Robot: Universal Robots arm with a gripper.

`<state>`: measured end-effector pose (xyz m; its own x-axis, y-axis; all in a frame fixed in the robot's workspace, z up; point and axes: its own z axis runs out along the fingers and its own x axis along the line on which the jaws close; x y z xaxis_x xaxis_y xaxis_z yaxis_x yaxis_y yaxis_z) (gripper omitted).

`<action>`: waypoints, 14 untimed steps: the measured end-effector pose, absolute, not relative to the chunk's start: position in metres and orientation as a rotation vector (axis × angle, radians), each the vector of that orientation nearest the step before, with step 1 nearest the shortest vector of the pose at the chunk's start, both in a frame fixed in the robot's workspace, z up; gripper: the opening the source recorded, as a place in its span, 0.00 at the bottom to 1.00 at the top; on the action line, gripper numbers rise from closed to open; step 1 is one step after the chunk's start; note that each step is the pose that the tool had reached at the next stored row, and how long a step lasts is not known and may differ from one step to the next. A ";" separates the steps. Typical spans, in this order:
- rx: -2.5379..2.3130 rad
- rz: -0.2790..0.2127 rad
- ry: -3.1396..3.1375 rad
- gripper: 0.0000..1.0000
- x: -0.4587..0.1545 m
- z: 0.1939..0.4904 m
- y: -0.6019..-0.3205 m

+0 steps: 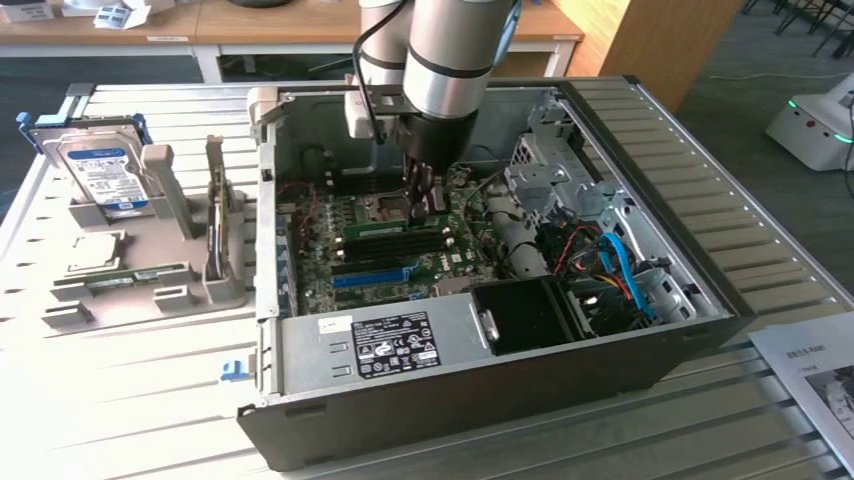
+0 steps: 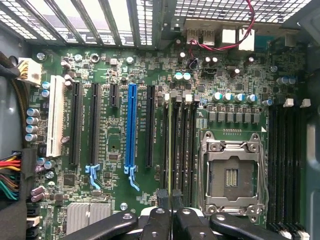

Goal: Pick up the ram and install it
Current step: 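Insert the ram into the slot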

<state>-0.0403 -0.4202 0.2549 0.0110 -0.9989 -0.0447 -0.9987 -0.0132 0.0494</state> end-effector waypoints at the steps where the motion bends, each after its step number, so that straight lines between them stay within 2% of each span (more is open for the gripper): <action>1: 2.231 -0.104 -2.204 0.12 -0.040 0.255 -0.420; 14: 2.221 -0.104 -2.214 0.12 -0.038 0.255 -0.420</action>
<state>-0.0380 -0.4203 0.2547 0.0020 -0.9990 -0.0447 -0.9988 -0.0042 0.0493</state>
